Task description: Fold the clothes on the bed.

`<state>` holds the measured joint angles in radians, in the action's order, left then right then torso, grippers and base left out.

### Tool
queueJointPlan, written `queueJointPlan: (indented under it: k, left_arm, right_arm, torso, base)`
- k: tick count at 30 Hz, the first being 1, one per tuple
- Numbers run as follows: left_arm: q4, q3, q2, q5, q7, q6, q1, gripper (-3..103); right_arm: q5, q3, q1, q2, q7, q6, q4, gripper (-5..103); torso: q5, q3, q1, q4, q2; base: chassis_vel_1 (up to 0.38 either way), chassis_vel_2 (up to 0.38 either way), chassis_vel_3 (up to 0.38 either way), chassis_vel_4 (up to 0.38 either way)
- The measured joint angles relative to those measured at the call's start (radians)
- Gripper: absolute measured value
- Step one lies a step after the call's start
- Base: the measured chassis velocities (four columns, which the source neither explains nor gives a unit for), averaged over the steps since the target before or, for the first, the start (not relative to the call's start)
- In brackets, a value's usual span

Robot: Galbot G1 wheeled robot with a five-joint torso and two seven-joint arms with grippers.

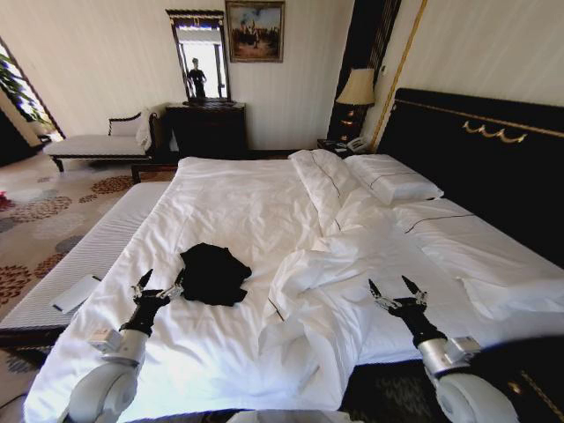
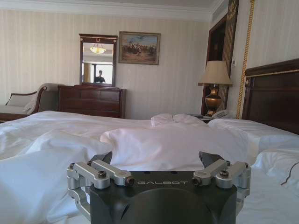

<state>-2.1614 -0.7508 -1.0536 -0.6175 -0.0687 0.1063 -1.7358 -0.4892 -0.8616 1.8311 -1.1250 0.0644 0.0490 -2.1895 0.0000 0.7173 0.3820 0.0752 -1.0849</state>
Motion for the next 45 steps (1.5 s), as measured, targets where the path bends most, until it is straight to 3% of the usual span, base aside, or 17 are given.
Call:
queueJointPlan:
  k: [3,17,27,32,34,35,36,38,40,41,44,45]
  left_arm:
    - [0.000,0.000,0.000,0.000,0.000,0.000,0.000,97]
    - [0.001,-0.004,0.000,-0.003,0.001,0.000,-0.002,103]
    - [-0.002,-0.005,-0.007,-0.001,0.002,0.001,-0.013,99]
    - [-0.003,-0.017,-0.007,-0.002,0.002,0.007,-0.030,96]
    - [0.007,-0.028,-0.006,-0.001,0.003,0.014,-0.036,98]
    - [0.016,-0.034,-0.006,-0.002,0.003,0.018,-0.038,103]
    - [0.016,-0.034,-0.006,-0.002,0.003,0.018,-0.038,103]
    - [0.019,-0.040,-0.005,-0.004,0.003,0.019,-0.040,101]
    - [0.019,-0.046,-0.007,-0.008,0.003,0.020,-0.040,97]
    - [0.019,-0.046,-0.007,-0.008,0.003,0.020,-0.040,97]
    - [0.019,-0.044,-0.012,-0.002,0.002,0.019,-0.041,100]
    - [0.017,-0.041,-0.015,0.003,0.002,0.019,-0.041,100]
  right_arm:
    - [-0.002,0.000,0.003,0.000,-0.001,0.000,-0.005,100]
    - [0.003,0.005,0.004,-0.004,-0.004,-0.001,-0.005,100]
    - [0.010,0.026,-0.004,-0.008,-0.066,-0.009,-0.029,100]
    - [-0.006,0.045,-0.005,0.015,-0.115,-0.079,-0.087,100]
    - [-0.021,0.062,-0.012,0.040,-0.163,-0.144,-0.126,100]
    - [-0.035,0.080,-0.024,0.067,-0.224,-0.216,-0.150,100]
    - [-0.035,0.080,-0.024,0.067,-0.224,-0.216,-0.150,100]
    - [-0.095,0.103,-0.043,0.102,-0.305,-0.301,-0.169,100]
    - [-0.274,0.133,-0.099,0.166,-0.454,-0.431,-0.201,100]
    - [-0.274,0.133,-0.099,0.166,-0.454,-0.431,-0.201,100]
    - [-0.447,0.145,-0.165,0.237,-0.555,-0.502,-0.228,94]
    - [-0.481,0.146,-0.183,0.258,-0.571,-0.513,-0.230,98]
  torso:
    - [0.0000,0.000,0.000,0.0000,0.000]
    - [-0.0003,0.000,0.000,0.0000,0.000]
    - [0.0003,0.000,0.000,0.0001,0.000]
    - [-0.0003,0.000,0.000,0.0000,0.000]
    - [-0.0001,0.000,0.000,-0.0001,0.000]
    - [-0.0001,0.000,0.000,0.0000,0.000]
    - [-0.0001,0.000,0.000,0.0000,0.000]
    - [0.0001,0.000,0.000,0.0002,0.000]
    - [0.0002,0.000,0.000,0.0000,0.000]
    - [0.0002,0.000,0.000,0.0000,0.000]
    - [0.0001,0.000,0.000,-0.0002,0.000]
    - [0.0000,0.000,0.000,-0.0002,0.000]
  base:
    - [0.119,0.118,-0.137,-0.128]
    - [0.111,0.109,-0.094,-0.100]
    - [0.000,0.000,0.000,0.000]
    - [0.000,0.000,0.000,0.000]
    - [0.000,0.000,0.000,0.000]
    - [0.000,0.000,0.000,0.000]
    - [0.000,0.000,0.000,0.000]
    - [0.000,0.000,0.000,0.000]
    - [0.000,0.000,0.000,0.000]
    - [0.000,0.000,0.000,0.000]
    - [0.000,0.000,0.000,0.000]
    - [0.000,0.000,0.000,0.000]
